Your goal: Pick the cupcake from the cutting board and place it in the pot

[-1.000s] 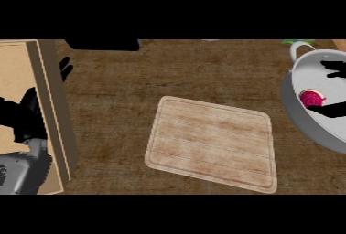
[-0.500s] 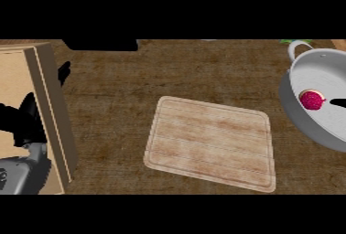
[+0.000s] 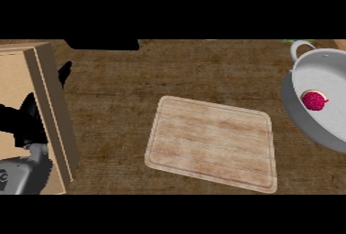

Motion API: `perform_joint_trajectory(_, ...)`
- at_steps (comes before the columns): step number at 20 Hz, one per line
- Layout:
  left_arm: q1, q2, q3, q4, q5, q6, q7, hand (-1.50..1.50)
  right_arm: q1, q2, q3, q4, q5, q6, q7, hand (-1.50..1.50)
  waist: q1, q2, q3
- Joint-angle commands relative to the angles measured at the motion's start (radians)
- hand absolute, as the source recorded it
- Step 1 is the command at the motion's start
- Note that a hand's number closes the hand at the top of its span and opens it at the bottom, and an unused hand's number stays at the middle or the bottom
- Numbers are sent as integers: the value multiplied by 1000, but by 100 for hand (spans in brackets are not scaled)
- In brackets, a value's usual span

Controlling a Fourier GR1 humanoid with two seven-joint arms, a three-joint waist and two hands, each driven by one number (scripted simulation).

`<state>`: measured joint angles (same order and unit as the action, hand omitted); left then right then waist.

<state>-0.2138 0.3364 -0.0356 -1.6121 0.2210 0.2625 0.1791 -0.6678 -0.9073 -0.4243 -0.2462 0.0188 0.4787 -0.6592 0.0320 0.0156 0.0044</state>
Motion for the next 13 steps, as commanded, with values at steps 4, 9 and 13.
perform_joint_trajectory(4, -12, 0, -16, -44, -26, 17, 48, 0, 62, -113, -14, 43, -5, 176, -80, -150, 4, 1, 4)
perform_joint_trajectory(9, -29, 1, 12, -1, 0, -13, 21, 0, 69, -100, -12, 36, 2, 126, -97, -150, 11, 7, 5)
perform_joint_trajectory(13, 12, -16, -1, 13, -9, -22, -14, 0, 101, -128, -21, 39, -9, 177, -111, -150, 4, 3, 4)
